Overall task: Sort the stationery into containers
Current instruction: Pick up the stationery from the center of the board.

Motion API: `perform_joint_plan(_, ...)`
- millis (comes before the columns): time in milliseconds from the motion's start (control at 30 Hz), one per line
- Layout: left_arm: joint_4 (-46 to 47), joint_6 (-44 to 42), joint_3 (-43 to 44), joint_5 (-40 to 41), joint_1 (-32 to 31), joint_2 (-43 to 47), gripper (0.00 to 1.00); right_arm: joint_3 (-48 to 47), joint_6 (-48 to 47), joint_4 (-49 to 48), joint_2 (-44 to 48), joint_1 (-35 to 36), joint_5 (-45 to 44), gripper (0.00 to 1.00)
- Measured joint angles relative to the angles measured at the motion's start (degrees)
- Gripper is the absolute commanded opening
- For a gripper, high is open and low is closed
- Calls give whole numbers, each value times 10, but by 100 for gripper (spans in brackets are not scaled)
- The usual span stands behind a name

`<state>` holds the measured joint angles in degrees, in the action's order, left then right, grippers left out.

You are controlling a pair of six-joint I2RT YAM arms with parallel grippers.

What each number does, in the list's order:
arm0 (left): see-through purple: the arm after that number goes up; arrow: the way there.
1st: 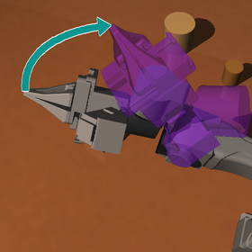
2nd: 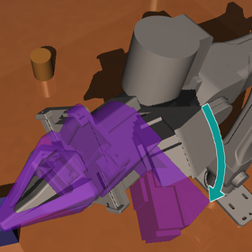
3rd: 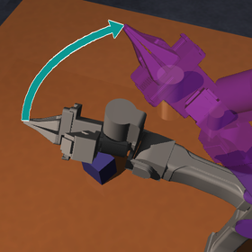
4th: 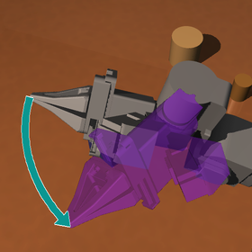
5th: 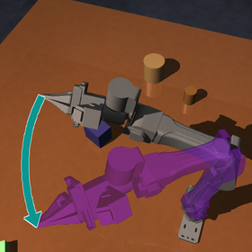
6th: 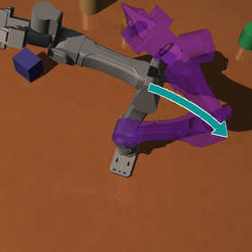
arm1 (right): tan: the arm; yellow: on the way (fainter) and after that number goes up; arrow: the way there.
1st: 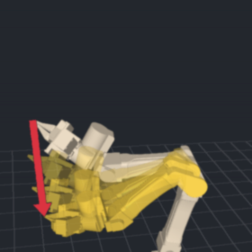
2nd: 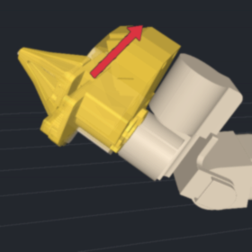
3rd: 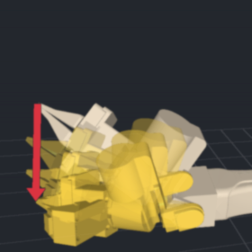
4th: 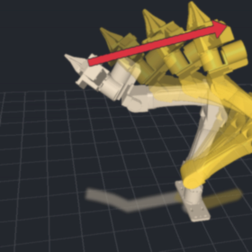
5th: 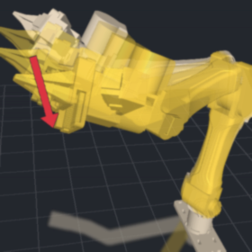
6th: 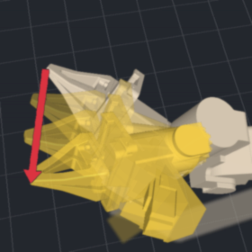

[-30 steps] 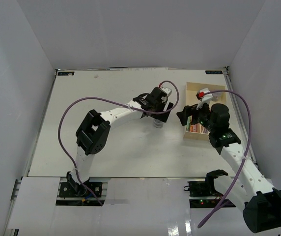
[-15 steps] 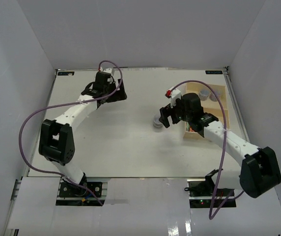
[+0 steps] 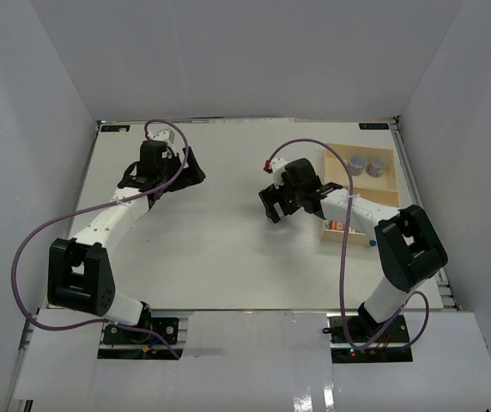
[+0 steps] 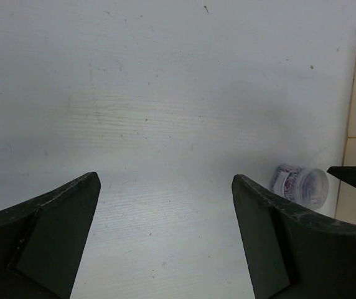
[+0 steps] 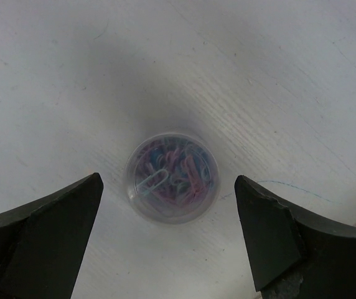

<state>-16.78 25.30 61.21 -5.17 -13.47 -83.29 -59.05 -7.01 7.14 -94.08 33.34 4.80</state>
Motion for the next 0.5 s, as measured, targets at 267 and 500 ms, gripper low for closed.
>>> perform_joint_plan(267,6,20,0,-42,44,0,98,-16,7,0,-49,5,-21,83)
perform_joint_plan(500,10,31,0,-57,58,0,98,-25,14,7,-55,6,-23,46)
